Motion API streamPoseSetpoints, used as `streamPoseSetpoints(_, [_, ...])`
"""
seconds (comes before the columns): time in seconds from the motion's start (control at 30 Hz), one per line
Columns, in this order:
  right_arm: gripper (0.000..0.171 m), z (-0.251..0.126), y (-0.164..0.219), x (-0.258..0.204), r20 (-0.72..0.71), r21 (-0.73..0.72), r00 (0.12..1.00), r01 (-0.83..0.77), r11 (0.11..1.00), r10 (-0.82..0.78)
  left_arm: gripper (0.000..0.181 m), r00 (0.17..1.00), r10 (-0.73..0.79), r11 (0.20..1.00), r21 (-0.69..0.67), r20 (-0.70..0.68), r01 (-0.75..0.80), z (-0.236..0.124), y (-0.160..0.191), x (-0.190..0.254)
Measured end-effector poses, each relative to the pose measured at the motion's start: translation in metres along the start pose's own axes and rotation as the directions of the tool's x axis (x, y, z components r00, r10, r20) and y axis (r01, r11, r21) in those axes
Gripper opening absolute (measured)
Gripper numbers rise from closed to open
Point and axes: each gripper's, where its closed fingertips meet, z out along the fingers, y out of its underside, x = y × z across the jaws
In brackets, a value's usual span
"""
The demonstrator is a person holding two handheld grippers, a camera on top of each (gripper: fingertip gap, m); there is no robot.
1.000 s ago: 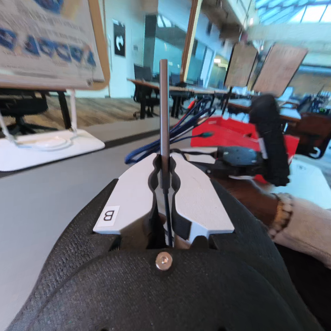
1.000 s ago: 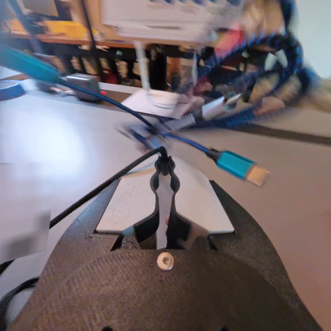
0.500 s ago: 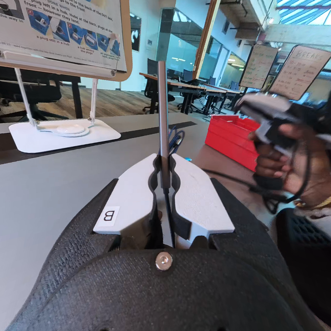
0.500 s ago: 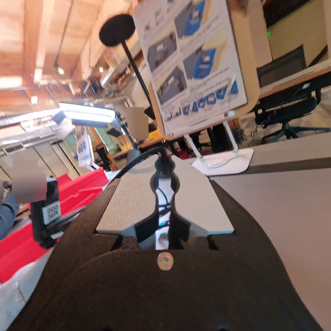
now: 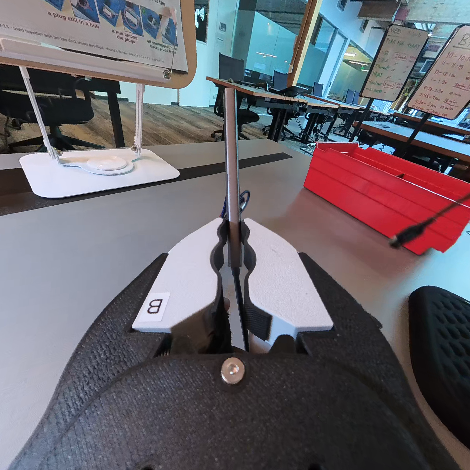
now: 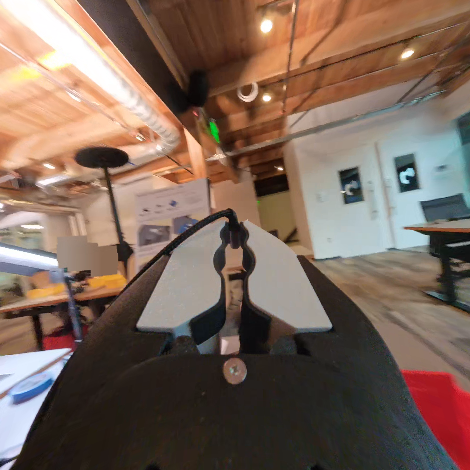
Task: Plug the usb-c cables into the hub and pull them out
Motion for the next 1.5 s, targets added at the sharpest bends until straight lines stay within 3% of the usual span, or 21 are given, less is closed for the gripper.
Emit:
streamPoseSetpoints(0.1, [0.007, 0.002, -0.01, 0.036, -0.043, -0.052, 0.999, -0.003, 0.999, 0.0, 0.011, 1.0, 0.008, 1.0, -0.007, -0.002, -0.008, 0.0, 0.002, 0.001])
streamPoseSetpoints(0.27, [0.008, -0.007, -0.061, 0.087, -0.147, 0.065, 0.989, 0.022, 0.998, -0.012, 0.011, 1.0, 0.012, 1.0, -0.027, -0.008, -0.013, 0.002, 0.006, 0.002])
streamPoseSetpoints(0.4, [0.008, -0.02, -0.086, 0.114, -0.227, 0.132, 0.945, 0.271, 0.954, -0.237, 0.011, 1.0, 0.014, 0.999, -0.031, -0.013, -0.015, 0.003, 0.007, 0.003])
streamPoseSetpoints(0.6, [0.008, -0.039, -0.014, 0.139, -0.268, 0.029, 0.847, 0.484, 0.875, -0.459, 0.011, 1.0, 0.016, 0.999, -0.035, -0.015, -0.016, 0.003, 0.008, 0.003])
streamPoseSetpoints(0.9, [0.008, -0.042, 0.11, 0.126, -0.101, -0.126, 0.788, 0.595, 0.794, -0.607, 0.011, 1.0, 0.006, 0.999, -0.034, -0.018, -0.007, 0.003, 0.008, 0.002])
streamPoseSetpoints(1.03, [0.027, -0.029, 0.136, 0.138, -0.027, -0.266, 0.76, 0.621, 0.737, -0.65, 0.011, 1.0, 0.005, 0.999, -0.035, -0.022, -0.006, 0.003, 0.008, 0.003])
streamPoseSetpoints(1.13, [0.038, -0.026, 0.158, 0.145, 0.111, -0.425, 0.742, 0.637, 0.644, -0.661, 0.011, 1.0, 0.01, 0.999, -0.034, -0.021, -0.011, 0.002, 0.007, 0.003])
streamPoseSetpoints(1.33, [0.06, -0.036, 0.163, 0.144, 0.272, -0.589, 0.733, 0.64, 0.494, -0.624, 0.011, 1.0, 0.003, 0.999, -0.037, -0.026, -0.003, 0.002, 0.007, 0.004])
streamPoseSetpoints(1.4, [0.068, -0.037, 0.167, 0.146, 0.298, -0.64, 0.773, 0.597, 0.483, -0.561, 0.011, 1.0, 0.006, 0.999, -0.038, -0.026, -0.007, 0.002, 0.007, 0.004])
streamPoseSetpoints(1.5, [0.081, -0.034, 0.172, 0.143, 0.298, -0.676, 0.867, 0.487, 0.553, -0.4, 0.011, 1.0, 0.009, 0.999, -0.04, -0.025, -0.01, 0.002, 0.008, 0.004])
